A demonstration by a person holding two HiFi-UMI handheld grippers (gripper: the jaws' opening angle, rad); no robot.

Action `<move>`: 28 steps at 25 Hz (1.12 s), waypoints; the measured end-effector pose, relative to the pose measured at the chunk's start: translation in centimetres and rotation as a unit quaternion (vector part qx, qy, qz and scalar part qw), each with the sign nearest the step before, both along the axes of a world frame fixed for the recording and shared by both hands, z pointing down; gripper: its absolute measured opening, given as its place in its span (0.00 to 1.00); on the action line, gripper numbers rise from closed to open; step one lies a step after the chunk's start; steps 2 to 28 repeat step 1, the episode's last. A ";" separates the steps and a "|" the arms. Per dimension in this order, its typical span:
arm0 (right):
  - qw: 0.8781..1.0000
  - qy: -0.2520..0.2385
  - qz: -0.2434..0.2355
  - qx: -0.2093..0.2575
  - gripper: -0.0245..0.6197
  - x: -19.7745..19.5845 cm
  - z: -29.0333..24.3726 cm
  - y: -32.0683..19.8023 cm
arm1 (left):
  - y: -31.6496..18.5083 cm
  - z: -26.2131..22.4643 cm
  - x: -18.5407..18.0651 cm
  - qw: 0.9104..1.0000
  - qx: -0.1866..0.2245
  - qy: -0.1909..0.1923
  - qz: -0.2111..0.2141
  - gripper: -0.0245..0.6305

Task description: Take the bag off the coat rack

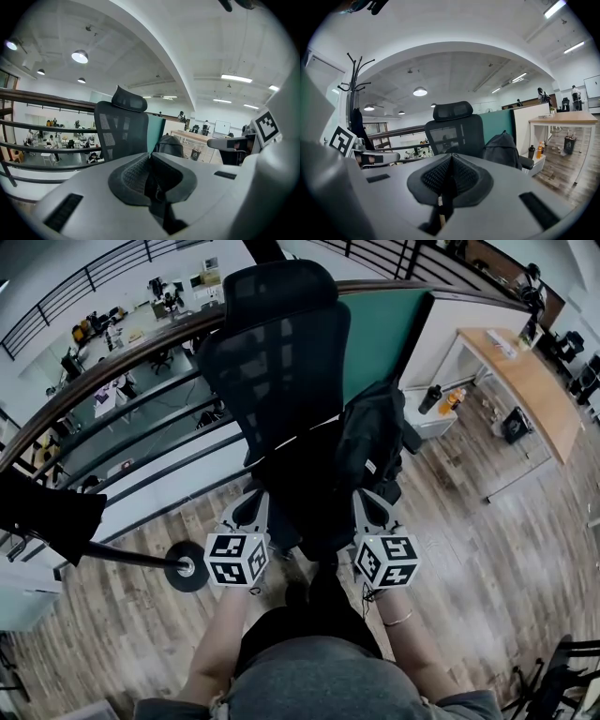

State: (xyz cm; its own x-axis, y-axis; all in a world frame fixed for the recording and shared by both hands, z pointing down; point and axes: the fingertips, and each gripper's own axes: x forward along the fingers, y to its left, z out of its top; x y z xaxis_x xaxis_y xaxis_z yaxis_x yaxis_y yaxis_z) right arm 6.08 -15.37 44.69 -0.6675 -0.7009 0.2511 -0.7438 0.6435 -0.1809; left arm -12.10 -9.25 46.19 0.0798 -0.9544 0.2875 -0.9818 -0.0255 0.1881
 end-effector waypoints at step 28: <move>1.000 0.001 0.000 0.000 0.04 0.1 0.1 0.2 | 0.2 0.1 0.0 1.000 0.000 -0.001 -0.001 0.09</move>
